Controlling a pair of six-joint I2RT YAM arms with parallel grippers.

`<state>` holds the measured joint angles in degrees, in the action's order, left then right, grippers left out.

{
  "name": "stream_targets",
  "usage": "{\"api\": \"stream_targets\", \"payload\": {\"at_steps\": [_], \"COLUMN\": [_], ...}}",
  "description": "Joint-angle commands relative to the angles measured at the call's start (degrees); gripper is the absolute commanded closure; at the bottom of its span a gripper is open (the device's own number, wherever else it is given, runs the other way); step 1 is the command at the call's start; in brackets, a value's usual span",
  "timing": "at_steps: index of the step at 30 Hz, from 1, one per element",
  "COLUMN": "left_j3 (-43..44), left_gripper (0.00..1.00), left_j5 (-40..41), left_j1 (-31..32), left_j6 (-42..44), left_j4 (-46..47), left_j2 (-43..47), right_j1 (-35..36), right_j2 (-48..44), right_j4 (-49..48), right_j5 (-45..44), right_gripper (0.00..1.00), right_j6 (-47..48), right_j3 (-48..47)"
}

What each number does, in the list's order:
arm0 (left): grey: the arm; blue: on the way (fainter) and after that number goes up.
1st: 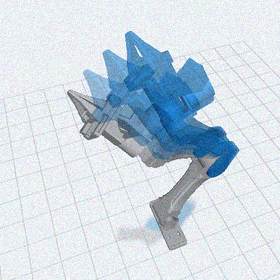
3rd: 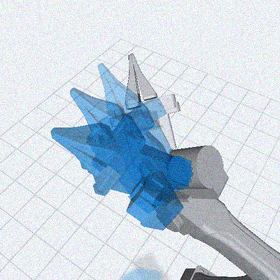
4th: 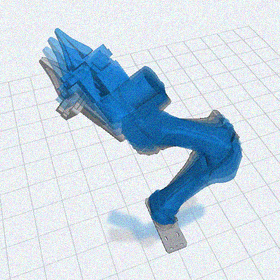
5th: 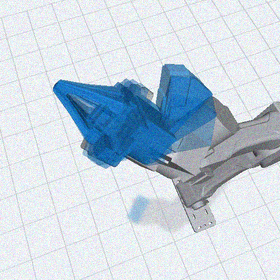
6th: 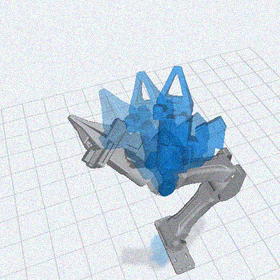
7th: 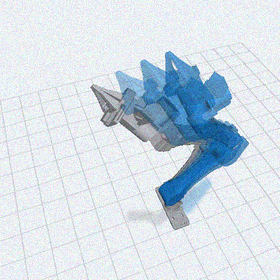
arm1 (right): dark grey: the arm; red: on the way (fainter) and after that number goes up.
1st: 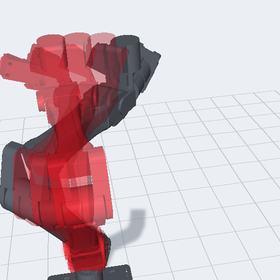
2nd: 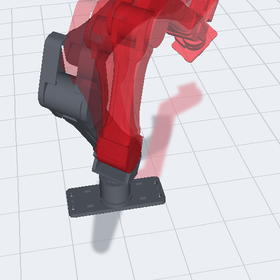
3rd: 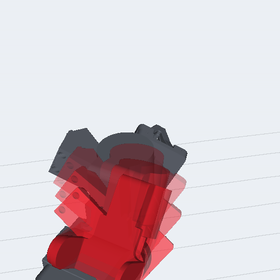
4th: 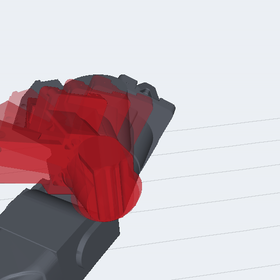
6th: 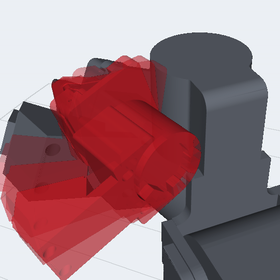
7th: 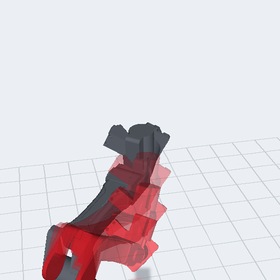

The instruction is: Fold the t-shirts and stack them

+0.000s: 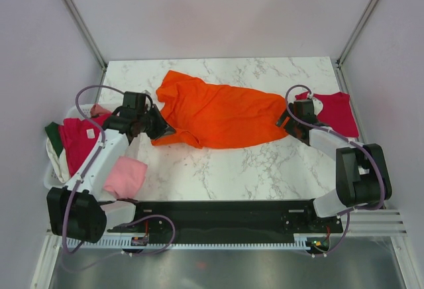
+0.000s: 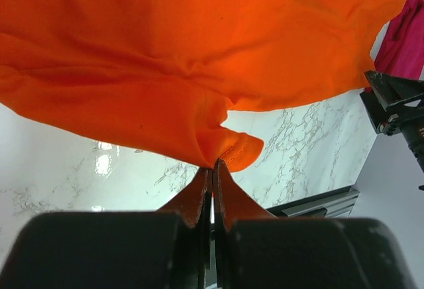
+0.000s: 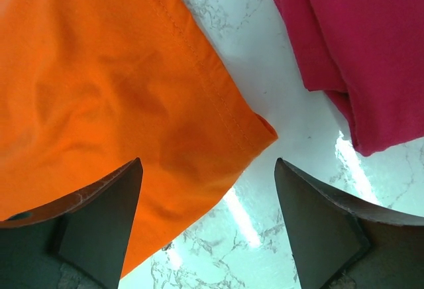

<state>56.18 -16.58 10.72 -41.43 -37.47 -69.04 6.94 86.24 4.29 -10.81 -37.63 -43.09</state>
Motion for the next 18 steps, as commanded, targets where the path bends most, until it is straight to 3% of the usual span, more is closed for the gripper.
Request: {"api": "stream_targets", "payload": {"at_steps": [1, 3, 15, 18], "left_j3": [3.58, 4.54, 6.39, 6.31], "left_gripper": [0.98, 0.98, 0.98, 0.98], "left_j5": [1.02, 1.2, 1.73, 1.2], "left_j1": [-0.61, -0.7, -3.33, -4.3], "left_j6": [2.41, 2.49, 3.2, 3.37], "left_j4": [1.35, 1.7, 2.32, 2.41], "left_j2": [-1.18, -2.06, -4.18, -3.83], "right_j1": [0.88, 1.23, 1.76, 1.76], "right_j2": [0.95, 2.26, 5.34, 7.01], "right_j4": [-2.01, -1.75, -0.43, 0.45], "right_j5": [0.87, 0.96, -3.78, -5.18], "right_gripper": [0.12, 0.17, 0.22, 0.35], "right_j6": [0.62, 0.62, -0.52, -0.69], "right_j3": [-1.2, -2.17, -5.24, -6.91]}}
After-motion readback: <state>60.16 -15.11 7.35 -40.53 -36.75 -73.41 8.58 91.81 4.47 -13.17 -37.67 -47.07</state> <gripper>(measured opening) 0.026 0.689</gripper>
